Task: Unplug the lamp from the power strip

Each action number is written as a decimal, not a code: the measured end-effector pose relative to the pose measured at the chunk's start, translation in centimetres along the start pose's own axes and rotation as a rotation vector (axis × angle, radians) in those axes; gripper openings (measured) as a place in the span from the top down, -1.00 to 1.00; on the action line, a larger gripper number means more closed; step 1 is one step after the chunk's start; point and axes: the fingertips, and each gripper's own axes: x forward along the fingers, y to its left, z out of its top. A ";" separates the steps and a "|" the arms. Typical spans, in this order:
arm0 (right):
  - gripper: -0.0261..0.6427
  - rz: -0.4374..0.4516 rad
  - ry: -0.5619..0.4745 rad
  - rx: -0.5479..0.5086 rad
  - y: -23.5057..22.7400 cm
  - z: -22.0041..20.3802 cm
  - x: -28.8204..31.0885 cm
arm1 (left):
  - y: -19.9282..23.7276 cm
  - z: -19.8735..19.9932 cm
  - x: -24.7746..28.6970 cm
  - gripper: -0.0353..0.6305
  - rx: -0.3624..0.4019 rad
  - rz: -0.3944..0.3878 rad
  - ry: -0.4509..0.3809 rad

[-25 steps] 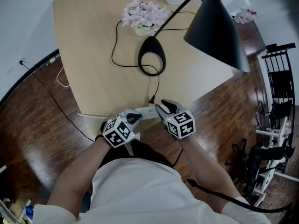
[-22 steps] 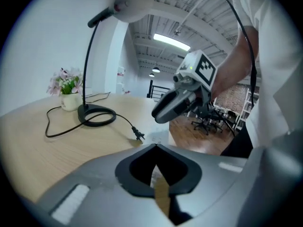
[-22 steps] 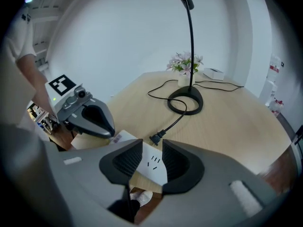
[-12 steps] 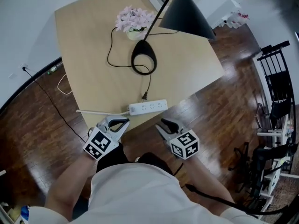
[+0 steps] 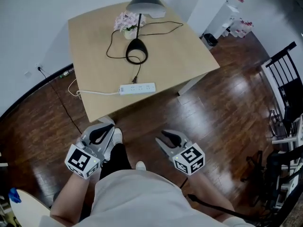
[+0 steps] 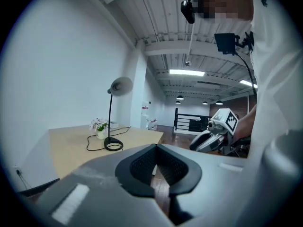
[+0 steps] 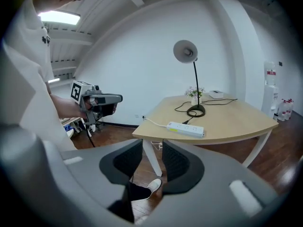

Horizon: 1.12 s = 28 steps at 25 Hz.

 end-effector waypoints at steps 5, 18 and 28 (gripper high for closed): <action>0.52 0.042 -0.012 -0.017 4.6 -3.1 -5.2 | -5.8 0.0 -5.3 0.88 -0.057 0.043 0.001; 0.52 0.007 -0.094 -0.041 14.3 -3.4 -13.8 | -14.6 -1.2 -16.7 0.88 -0.015 0.026 0.009; 0.52 -0.007 -0.119 -0.069 24.5 -5.2 -17.4 | -20.0 -3.1 -25.6 0.88 -0.040 -0.027 -0.017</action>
